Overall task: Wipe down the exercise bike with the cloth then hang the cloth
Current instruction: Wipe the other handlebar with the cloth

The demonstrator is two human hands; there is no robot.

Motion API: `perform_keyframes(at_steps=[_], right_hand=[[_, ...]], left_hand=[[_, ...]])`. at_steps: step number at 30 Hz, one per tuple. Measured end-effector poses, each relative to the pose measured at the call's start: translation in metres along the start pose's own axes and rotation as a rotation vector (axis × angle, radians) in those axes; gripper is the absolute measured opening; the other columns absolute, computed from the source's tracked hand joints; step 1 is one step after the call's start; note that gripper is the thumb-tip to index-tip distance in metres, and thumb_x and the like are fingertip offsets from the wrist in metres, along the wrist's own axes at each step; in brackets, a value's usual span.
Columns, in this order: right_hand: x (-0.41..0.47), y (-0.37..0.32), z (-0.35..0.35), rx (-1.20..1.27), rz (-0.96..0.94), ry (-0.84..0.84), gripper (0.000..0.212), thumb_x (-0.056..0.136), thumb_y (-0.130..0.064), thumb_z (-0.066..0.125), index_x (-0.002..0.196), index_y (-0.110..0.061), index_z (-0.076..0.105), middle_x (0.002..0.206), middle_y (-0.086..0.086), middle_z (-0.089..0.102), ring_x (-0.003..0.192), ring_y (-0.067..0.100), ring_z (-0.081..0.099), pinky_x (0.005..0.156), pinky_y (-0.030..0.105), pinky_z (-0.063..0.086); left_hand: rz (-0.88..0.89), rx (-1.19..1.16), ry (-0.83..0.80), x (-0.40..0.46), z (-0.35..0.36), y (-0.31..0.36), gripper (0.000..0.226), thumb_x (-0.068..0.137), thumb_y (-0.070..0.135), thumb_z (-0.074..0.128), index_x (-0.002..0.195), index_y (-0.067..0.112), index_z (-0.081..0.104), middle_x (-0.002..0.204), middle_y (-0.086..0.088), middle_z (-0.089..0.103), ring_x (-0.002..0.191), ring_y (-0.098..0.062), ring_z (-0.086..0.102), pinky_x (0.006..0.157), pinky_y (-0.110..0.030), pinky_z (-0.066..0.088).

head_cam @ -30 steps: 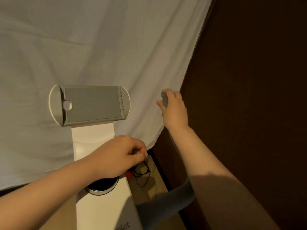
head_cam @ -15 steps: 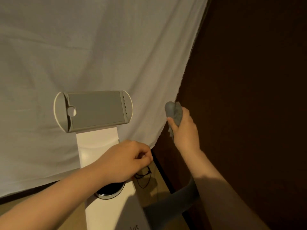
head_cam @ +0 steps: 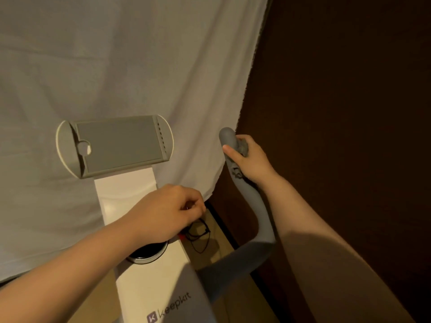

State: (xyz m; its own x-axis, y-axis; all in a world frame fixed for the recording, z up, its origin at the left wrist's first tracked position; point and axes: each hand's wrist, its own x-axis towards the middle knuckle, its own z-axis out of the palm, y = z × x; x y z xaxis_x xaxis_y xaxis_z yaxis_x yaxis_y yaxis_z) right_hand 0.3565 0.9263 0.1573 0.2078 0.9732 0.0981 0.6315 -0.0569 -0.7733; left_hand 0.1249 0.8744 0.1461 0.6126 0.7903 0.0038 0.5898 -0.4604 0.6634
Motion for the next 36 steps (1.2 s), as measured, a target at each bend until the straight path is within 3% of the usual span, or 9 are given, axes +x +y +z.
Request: perform_keyframes(at_steps=[3, 7, 10, 15, 20, 25, 31, 34, 36], right_hand=[[-0.028, 0.022, 0.0, 0.093, 0.012, 0.004, 0.049, 0.088, -0.04, 0.067, 0.129, -0.023, 0.049, 0.109, -0.009, 0.061, 0.088, -0.004, 0.058, 0.061, 0.005, 0.045], [-0.021, 0.02, -0.019, -0.125, 0.101, -0.081, 0.047, 0.084, -0.055, 0.064, 0.115, -0.021, 0.057, 0.11, -0.005, 0.061, 0.1, 0.011, 0.058, 0.075, 0.021, 0.045], [-0.011, 0.007, -0.006, -0.015, 0.097, -0.052, 0.058, 0.082, -0.053, 0.068, 0.126, -0.019, 0.054, 0.122, -0.001, 0.058, 0.109, 0.014, 0.056, 0.084, 0.023, 0.046], [-0.046, 0.027, -0.014, 0.002, 0.155, -0.044, 0.046, 0.079, -0.047, 0.074, 0.113, -0.021, 0.057, 0.106, -0.007, 0.063, 0.095, 0.005, 0.06, 0.066, 0.014, 0.044], [-0.034, 0.008, -0.005, 0.066, 0.173, -0.008, 0.06, 0.078, -0.048, 0.075, 0.126, -0.018, 0.056, 0.121, 0.0, 0.06, 0.111, 0.016, 0.058, 0.091, 0.03, 0.05], [-0.086, 0.028, -0.02, -0.089, 0.344, 0.009, 0.058, 0.077, -0.049, 0.075, 0.12, -0.016, 0.056, 0.112, -0.002, 0.06, 0.1, 0.014, 0.057, 0.072, 0.022, 0.045], [-0.092, 0.024, -0.006, 0.154, 0.398, 0.192, 0.052, 0.078, -0.047, 0.075, 0.116, -0.015, 0.062, 0.109, 0.003, 0.067, 0.091, 0.011, 0.064, 0.075, 0.025, 0.054], [-0.124, 0.027, -0.002, 0.03, 0.439, 0.236, 0.068, 0.08, -0.056, 0.069, 0.13, -0.014, 0.049, 0.119, 0.0, 0.059, 0.106, 0.015, 0.058, 0.075, 0.025, 0.044], [-0.125, 0.03, -0.005, -0.001, 0.472, 0.236, 0.061, 0.082, -0.062, 0.062, 0.122, -0.017, 0.053, 0.114, 0.0, 0.059, 0.106, 0.018, 0.058, 0.076, 0.028, 0.043]], left_hand=[[-0.001, -0.069, -0.004, -0.001, -0.002, 0.001, 0.016, 0.094, 0.027, 0.056, 0.088, 0.032, 0.07, 0.08, 0.011, 0.069, 0.078, -0.008, 0.065, 0.078, -0.037, 0.054], [0.01, -0.046, -0.022, 0.0, -0.001, 0.004, 0.016, 0.094, 0.028, 0.055, 0.089, 0.033, 0.069, 0.077, 0.013, 0.068, 0.077, -0.006, 0.064, 0.078, -0.037, 0.054], [0.018, -0.041, -0.035, -0.001, -0.001, 0.003, 0.016, 0.095, 0.03, 0.054, 0.089, 0.034, 0.069, 0.078, 0.013, 0.068, 0.077, -0.005, 0.065, 0.077, -0.038, 0.054], [0.03, -0.062, -0.053, 0.0, -0.003, 0.001, 0.018, 0.094, 0.027, 0.054, 0.086, 0.033, 0.069, 0.076, 0.007, 0.069, 0.072, -0.009, 0.065, 0.077, -0.042, 0.054], [0.008, -0.089, -0.065, 0.003, -0.003, 0.002, 0.02, 0.091, 0.024, 0.056, 0.08, 0.031, 0.07, 0.073, 0.006, 0.068, 0.07, -0.013, 0.065, 0.071, -0.043, 0.056], [-0.05, -0.159, -0.065, 0.004, -0.004, 0.0, 0.025, 0.091, 0.018, 0.056, 0.074, 0.028, 0.071, 0.07, 0.006, 0.069, 0.067, -0.007, 0.065, 0.068, -0.033, 0.054], [-0.03, -0.042, -0.074, 0.003, -0.002, 0.002, 0.02, 0.092, 0.027, 0.055, 0.078, 0.028, 0.069, 0.073, 0.002, 0.07, 0.07, -0.014, 0.066, 0.075, -0.041, 0.055], [-0.013, 0.003, -0.097, -0.001, -0.001, 0.003, 0.019, 0.091, 0.032, 0.054, 0.079, 0.033, 0.067, 0.073, -0.001, 0.07, 0.069, -0.017, 0.066, 0.075, -0.046, 0.054], [-0.001, 0.029, -0.115, -0.002, -0.001, 0.005, 0.018, 0.091, 0.032, 0.054, 0.08, 0.034, 0.067, 0.074, -0.002, 0.071, 0.07, -0.017, 0.067, 0.075, -0.047, 0.054]])
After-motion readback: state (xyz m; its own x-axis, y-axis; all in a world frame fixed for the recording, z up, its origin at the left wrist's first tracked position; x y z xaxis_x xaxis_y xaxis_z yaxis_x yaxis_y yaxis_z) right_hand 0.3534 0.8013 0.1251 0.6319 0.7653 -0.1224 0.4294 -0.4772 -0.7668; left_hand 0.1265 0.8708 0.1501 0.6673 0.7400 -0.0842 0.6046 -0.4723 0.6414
